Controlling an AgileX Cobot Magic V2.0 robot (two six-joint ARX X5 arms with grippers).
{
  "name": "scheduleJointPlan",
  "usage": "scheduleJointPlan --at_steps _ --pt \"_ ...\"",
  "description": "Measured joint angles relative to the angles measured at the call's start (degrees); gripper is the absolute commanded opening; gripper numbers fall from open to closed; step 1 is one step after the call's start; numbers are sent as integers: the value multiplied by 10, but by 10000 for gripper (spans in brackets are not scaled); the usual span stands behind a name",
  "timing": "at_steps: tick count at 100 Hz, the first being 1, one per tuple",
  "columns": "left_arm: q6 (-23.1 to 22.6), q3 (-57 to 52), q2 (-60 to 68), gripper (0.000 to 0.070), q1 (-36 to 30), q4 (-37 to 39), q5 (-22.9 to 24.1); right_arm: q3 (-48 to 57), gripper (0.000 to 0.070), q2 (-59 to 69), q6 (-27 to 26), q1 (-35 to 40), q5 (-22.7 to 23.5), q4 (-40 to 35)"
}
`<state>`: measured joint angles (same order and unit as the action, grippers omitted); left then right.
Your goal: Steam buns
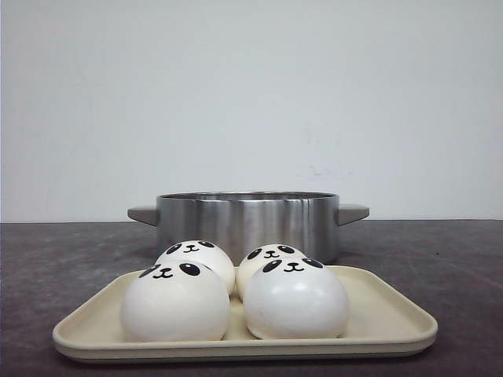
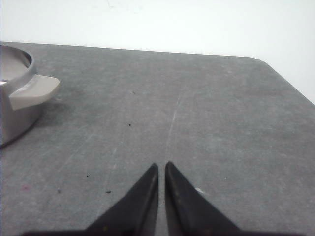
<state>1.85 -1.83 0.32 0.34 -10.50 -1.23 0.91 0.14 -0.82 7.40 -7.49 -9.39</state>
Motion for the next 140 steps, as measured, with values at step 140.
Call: scheduleJointPlan --at_steps 140 --pt "0 0 0 17 0 0 0 0 17 0 -88 0 32 13"
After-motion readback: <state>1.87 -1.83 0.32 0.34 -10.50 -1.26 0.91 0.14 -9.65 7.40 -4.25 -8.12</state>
